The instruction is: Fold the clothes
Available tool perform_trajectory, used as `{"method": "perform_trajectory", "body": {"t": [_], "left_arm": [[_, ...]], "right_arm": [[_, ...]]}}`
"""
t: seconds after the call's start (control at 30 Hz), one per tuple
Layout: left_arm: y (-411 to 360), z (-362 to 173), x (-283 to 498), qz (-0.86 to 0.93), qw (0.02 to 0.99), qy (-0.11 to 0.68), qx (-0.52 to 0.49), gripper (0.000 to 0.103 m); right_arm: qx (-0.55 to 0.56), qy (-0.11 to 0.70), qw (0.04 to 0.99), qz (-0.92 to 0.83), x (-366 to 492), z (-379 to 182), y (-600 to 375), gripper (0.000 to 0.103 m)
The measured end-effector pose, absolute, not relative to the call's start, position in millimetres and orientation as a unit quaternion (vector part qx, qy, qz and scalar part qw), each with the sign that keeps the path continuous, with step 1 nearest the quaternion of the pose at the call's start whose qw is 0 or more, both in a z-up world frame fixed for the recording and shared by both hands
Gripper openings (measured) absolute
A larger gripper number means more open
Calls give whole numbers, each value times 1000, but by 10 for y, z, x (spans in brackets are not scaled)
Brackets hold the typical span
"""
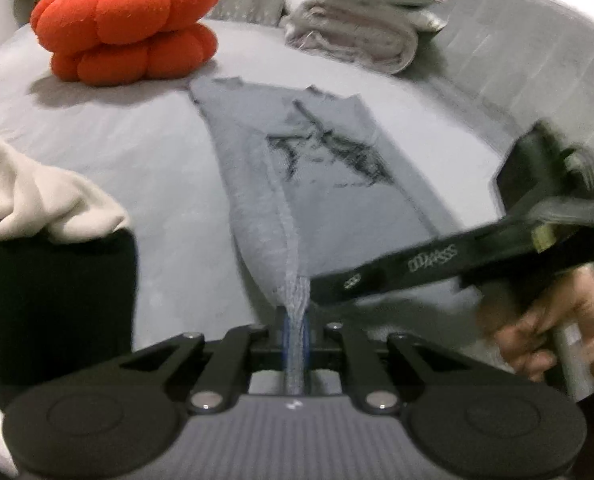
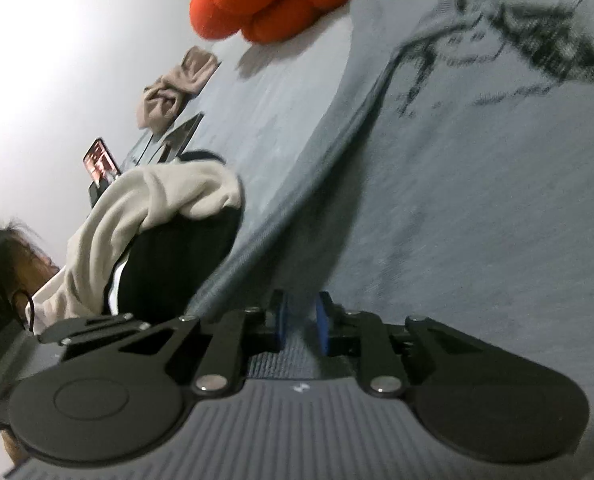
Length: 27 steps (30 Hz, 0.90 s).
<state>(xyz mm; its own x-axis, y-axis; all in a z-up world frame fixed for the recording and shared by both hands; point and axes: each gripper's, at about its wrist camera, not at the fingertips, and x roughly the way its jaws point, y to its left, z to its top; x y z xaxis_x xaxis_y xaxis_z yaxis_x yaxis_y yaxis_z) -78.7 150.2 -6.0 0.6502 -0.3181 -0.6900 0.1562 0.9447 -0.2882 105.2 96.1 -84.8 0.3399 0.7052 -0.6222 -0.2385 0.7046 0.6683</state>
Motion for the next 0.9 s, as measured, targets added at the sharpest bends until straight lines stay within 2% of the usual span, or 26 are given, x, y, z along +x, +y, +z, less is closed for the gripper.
{"method": "perform_trajectory", "body": {"t": [0.13, 0.27, 0.3, 0.4, 0.47, 0.5, 0.53, 0.73, 0.9], "left_arm": [[1493, -5, -767, -152, 899, 394, -117, 6], [1416, -44, -718, -163, 894, 404, -109, 6], [1390, -55, -706, -168, 892, 406, -109, 6], [1269, -52, -668, -182, 889, 409, -97, 6], [1199, -56, -627, -187, 886, 414, -89, 6], [1169, -64, -605, -190, 885, 417, -85, 6], [1131, -83, -588, -192, 882, 422, -80, 6], [906, -239, -525, -258, 841, 473, -48, 8], [890, -176, -529, -292, 831, 473, -20, 20]], "right_arm": [[290, 526, 733, 320, 1101, -1049, 1049, 9], [328, 550, 696, 326, 1131, -1133, 910, 9], [341, 552, 687, 326, 1138, -1132, 836, 14], [373, 541, 685, 316, 1149, -1068, 597, 15], [394, 528, 689, 302, 1162, -1028, 420, 23], [404, 522, 692, 292, 1167, -1011, 331, 41], [409, 516, 697, 284, 1171, -997, 276, 52], [447, 491, 697, 270, 1234, -986, 119, 52], [449, 480, 713, 242, 1318, -991, 32, 52]]}}
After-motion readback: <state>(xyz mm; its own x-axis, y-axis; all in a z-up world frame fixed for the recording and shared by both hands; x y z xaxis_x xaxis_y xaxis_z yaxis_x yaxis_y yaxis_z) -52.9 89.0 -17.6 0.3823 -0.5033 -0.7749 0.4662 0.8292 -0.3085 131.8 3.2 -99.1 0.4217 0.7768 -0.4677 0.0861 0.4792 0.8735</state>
